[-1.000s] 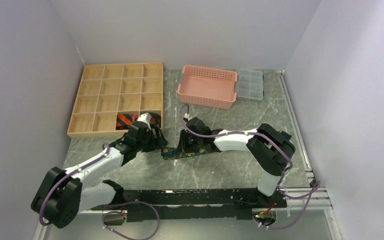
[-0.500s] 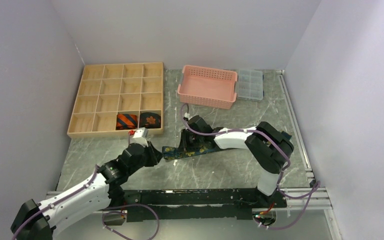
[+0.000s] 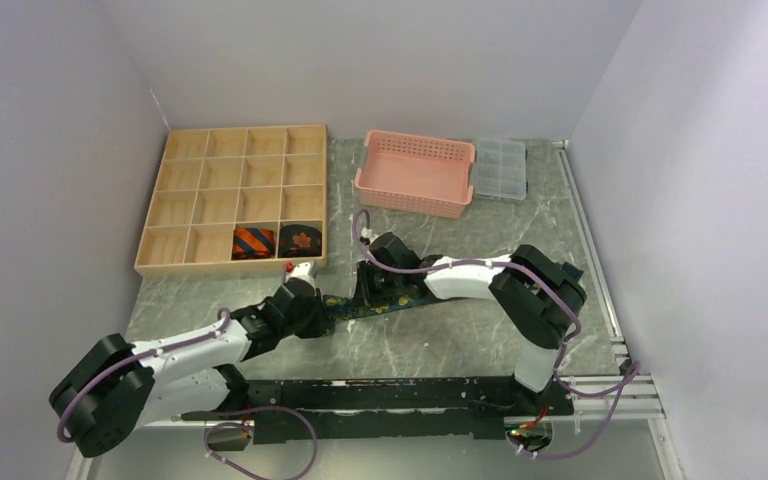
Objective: Roll the ties
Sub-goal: Roll the tie at the center of the board.
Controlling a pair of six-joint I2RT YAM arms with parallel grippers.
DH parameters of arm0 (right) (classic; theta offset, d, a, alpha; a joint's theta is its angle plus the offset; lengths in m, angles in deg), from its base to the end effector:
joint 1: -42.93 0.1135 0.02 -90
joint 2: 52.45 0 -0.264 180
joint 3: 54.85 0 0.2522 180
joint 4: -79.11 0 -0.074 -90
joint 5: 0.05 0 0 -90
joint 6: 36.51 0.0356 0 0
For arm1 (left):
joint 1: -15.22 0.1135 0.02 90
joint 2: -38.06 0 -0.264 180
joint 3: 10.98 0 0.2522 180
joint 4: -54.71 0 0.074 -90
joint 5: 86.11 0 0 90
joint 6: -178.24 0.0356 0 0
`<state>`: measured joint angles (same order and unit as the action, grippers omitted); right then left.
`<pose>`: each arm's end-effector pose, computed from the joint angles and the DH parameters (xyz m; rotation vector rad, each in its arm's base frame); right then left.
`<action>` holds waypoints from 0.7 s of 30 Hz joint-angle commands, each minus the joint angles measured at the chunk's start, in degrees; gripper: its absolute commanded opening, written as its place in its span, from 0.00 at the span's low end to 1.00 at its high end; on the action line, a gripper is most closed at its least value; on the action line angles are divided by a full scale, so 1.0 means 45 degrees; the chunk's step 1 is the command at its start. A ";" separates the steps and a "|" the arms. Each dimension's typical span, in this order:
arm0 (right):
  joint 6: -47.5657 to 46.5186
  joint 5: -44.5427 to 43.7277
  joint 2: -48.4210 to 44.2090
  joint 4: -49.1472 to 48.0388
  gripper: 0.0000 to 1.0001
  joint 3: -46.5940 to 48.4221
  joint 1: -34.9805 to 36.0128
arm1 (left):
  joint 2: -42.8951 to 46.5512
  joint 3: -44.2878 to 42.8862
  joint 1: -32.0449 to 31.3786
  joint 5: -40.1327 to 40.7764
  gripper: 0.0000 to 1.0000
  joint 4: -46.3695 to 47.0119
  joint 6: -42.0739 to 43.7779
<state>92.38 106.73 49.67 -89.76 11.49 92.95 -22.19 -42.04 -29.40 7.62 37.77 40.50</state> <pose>0.2195 0.2778 0.1452 -0.4063 2.5956 1.0013 0.1334 -0.1283 0.1407 -0.1002 2.4837 -0.6661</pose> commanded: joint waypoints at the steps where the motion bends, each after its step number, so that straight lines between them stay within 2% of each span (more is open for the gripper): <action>1: -0.0349 -0.0211 0.0033 0.0136 0.15 0.0310 0.0219 | -0.0652 -0.0243 -0.0066 0.0465 0.03 0.1078 -0.0213; 9: -0.0496 -0.0412 -0.0112 0.0186 0.15 -0.0005 0.0262 | -0.0564 -0.0248 -0.0065 0.1963 0.03 0.0008 -0.0954; 12: -0.0570 -0.0468 -0.0097 0.0224 0.15 0.0017 0.0268 | 0.0543 -0.0240 -0.0081 0.1638 0.03 -0.0743 -0.0554; 15: -0.0711 -0.0486 -0.0068 0.0296 0.15 0.0125 0.0266 | 0.2605 -0.0124 -0.0104 0.1516 0.06 -0.1980 -0.0539; 16: -0.0786 -0.0488 -0.0076 0.0320 0.15 0.0166 0.0256 | 0.3371 -0.0121 -0.0104 0.1518 0.10 -0.2471 -0.0590; 18: -0.0951 -0.0472 -0.0044 0.0366 0.15 0.0214 0.0255 | 0.4860 -0.0080 -0.0088 0.1602 0.34 -0.3226 -0.0701; 19: -0.1039 -0.0452 -0.0025 0.0406 0.15 0.0236 0.0259 | 0.5416 -0.0091 -0.0085 0.1729 0.49 -0.3537 -0.0835; 21: -0.1201 -0.0377 0.0018 0.0357 0.15 0.0206 0.0257 | 0.6007 -0.0077 -0.0047 0.1873 0.67 -0.3728 -0.1026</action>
<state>89.69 105.44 49.67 -89.17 11.49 93.87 -0.55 -42.43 -29.66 13.89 27.08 37.42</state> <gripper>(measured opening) 0.152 0.545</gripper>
